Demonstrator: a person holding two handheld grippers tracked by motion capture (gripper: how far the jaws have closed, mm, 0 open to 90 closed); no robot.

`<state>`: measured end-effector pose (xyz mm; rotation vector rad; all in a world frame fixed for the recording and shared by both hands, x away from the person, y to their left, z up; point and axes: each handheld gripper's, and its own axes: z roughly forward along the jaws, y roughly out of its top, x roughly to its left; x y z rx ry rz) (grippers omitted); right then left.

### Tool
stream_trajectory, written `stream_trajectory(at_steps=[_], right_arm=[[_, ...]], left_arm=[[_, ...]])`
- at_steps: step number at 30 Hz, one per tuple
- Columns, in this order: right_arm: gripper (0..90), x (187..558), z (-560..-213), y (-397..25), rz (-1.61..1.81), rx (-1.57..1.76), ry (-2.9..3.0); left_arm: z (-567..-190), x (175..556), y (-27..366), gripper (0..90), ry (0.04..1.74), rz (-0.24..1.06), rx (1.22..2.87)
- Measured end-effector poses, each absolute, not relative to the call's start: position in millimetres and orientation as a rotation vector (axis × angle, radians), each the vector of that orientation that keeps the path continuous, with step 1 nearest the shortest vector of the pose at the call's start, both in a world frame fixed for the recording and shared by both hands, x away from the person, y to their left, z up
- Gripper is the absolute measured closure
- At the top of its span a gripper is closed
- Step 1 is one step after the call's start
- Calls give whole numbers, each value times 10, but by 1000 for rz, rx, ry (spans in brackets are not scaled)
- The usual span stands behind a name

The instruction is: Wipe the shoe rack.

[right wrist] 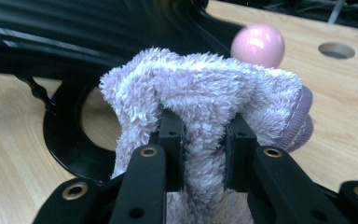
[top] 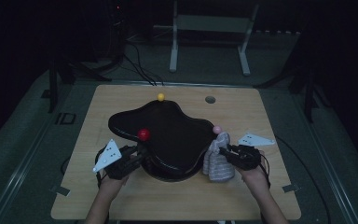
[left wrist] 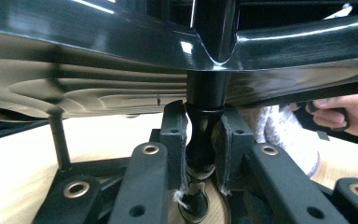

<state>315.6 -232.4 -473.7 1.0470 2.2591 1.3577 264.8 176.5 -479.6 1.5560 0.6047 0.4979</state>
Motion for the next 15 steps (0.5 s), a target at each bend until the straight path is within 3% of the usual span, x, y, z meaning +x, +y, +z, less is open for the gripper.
stream_trajectory(at_steps=[15], right_arm=[[737, 3134, -4753, -2268, 1347, 1035, 2279]], left_arm=[[-4798, 2653, 1755, 759, 596, 487, 1558]])
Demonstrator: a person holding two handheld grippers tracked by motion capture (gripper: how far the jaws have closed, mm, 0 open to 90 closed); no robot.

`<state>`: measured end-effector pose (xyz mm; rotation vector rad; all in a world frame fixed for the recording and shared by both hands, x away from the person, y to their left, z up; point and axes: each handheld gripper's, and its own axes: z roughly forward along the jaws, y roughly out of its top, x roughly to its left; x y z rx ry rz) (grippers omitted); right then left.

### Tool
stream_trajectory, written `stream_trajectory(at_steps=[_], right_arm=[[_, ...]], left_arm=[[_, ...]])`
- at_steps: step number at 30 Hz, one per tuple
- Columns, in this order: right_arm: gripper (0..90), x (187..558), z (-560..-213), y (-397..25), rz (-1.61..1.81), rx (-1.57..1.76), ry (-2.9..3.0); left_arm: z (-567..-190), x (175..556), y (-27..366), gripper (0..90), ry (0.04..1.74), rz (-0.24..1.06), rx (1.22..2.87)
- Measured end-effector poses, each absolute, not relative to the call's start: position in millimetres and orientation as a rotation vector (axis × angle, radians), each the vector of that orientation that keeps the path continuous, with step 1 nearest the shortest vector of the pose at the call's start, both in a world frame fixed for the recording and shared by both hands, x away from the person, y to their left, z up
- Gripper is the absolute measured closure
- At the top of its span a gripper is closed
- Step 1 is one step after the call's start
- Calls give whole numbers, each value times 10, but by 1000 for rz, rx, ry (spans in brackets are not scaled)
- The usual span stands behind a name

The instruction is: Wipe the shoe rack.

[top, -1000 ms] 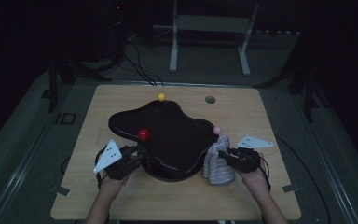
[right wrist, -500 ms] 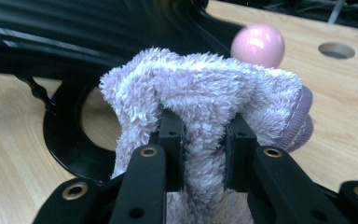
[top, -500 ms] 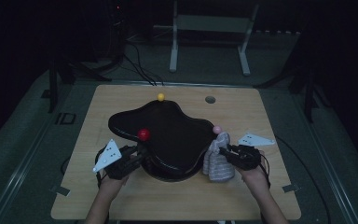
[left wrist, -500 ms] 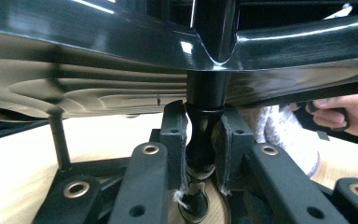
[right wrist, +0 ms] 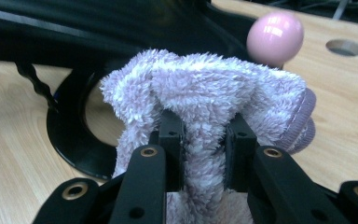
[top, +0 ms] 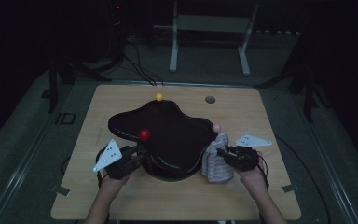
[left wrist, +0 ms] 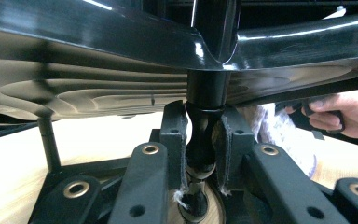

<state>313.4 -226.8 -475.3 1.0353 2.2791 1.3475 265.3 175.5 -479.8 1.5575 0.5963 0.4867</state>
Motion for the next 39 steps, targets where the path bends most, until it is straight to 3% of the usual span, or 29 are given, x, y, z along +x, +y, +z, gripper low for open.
stream_trajectory(at_steps=[8, 31, 39], right_arm=[[737, 3051, -4576, -2251, 1409, 983, 2232], [737, 3023, -4703, -2132, 1380, 982, 2293], [736, 2969, -4509, -2164, 1428, 941, 2244]], left_arm=[[-4797, 2652, 1751, 759, 593, 484, 1560], [-4795, 2655, 1725, 758, 580, 465, 1566], [-4798, 2657, 1720, 758, 578, 461, 1564]])
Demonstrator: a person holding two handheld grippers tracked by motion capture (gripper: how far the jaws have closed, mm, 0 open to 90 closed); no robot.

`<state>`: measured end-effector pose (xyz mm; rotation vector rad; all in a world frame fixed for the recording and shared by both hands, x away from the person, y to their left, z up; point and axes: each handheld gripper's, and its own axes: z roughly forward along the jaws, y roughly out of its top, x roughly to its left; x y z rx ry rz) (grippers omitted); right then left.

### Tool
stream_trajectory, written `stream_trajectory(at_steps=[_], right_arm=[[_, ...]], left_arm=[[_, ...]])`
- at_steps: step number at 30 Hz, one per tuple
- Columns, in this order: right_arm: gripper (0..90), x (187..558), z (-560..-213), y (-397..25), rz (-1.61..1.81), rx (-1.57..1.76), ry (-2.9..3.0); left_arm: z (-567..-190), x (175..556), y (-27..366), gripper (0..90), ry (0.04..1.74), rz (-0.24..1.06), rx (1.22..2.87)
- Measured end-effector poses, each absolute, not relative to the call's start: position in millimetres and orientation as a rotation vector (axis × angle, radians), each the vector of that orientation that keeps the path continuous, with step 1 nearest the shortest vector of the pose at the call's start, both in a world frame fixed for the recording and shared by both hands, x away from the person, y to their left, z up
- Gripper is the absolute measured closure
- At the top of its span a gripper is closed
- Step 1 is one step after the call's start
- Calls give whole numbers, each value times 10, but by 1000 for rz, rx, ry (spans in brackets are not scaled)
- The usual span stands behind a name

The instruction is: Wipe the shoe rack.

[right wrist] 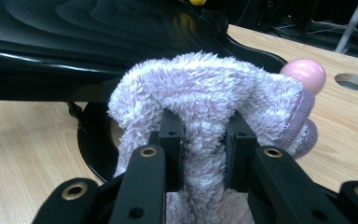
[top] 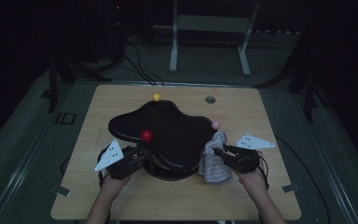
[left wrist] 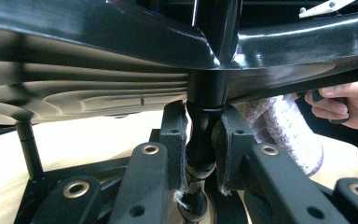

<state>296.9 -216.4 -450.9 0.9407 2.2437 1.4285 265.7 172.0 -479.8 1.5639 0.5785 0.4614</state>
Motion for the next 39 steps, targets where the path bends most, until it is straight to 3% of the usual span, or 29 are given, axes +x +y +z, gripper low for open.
stream_trajectory(at_steps=[6, 12, 18, 27, 35, 39], right_arm=[[736, 2996, -4634, -2101, 1395, 950, 2285], [736, 2933, -4469, -2135, 1439, 921, 2247], [736, 2951, -4625, -2062, 1406, 932, 2299], [735, 2899, -4436, -2111, 1449, 897, 2251], [736, 2946, -4610, -2051, 1413, 929, 2312], [735, 2913, -4520, -2092, 1428, 917, 2293]], left_arm=[[-4794, 2656, 1716, 758, 580, 462, 1567], [-4794, 2655, 1707, 757, 576, 456, 1568], [-4793, 2651, 1703, 758, 580, 458, 1569], [-4796, 2655, 1701, 757, 578, 452, 1567], [-4795, 2651, 1691, 757, 581, 453, 1567], [-4794, 2648, 1688, 757, 582, 456, 1568]])
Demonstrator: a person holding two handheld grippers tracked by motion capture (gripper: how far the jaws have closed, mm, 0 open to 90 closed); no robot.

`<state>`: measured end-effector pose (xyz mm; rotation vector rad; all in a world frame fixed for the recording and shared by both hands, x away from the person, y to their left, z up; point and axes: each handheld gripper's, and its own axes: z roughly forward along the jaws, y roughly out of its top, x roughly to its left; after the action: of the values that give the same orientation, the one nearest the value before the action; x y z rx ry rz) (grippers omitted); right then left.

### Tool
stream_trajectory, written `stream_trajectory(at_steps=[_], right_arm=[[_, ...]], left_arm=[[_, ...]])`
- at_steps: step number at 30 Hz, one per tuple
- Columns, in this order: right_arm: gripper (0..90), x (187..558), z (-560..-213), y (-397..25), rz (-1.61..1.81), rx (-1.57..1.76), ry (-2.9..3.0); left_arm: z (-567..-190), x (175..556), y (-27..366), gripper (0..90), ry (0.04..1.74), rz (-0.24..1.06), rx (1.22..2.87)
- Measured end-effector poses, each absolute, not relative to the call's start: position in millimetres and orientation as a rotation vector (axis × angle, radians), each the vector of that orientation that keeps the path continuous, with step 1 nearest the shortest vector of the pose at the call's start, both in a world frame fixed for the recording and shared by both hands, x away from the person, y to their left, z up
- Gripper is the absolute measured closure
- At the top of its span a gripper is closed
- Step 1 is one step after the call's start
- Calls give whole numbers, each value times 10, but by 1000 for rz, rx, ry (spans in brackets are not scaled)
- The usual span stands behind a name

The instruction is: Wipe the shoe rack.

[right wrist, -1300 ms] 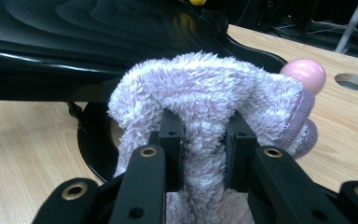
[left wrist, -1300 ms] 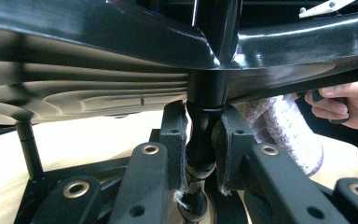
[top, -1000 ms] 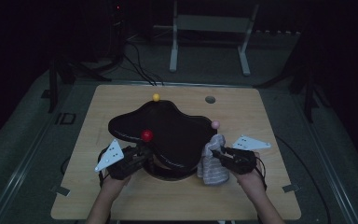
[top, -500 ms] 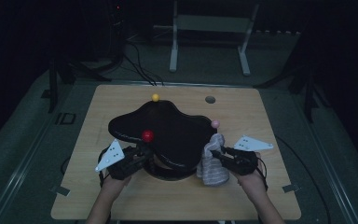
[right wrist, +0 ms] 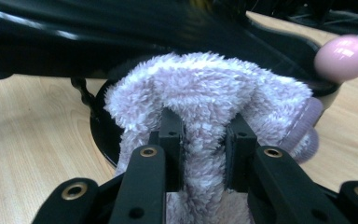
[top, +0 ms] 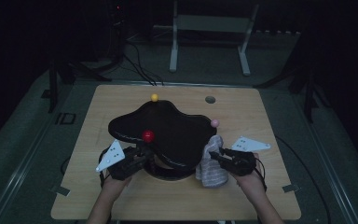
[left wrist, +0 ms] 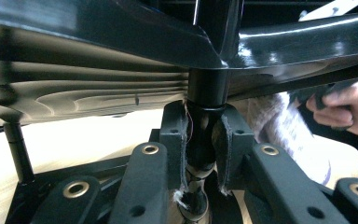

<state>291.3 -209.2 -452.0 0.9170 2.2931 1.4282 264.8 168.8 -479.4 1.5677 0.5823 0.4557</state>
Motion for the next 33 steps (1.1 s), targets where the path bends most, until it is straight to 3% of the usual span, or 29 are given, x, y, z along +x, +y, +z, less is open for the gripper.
stream_trajectory(at_steps=[5, 14, 24, 33], right_arm=[[735, 2893, -4420, -2100, 1442, 882, 2258], [735, 2974, -4667, -2019, 1384, 916, 2356], [735, 2905, -4258, -2368, 1496, 919, 2179], [736, 2934, -4302, -2164, 1521, 856, 2237]], left_arm=[[-4800, 2650, 1683, 756, 580, 449, 1564], [-4797, 2651, 1670, 756, 581, 449, 1566], [-4797, 2653, 1670, 756, 582, 447, 1565], [-4800, 2651, 1667, 755, 583, 446, 1563]])
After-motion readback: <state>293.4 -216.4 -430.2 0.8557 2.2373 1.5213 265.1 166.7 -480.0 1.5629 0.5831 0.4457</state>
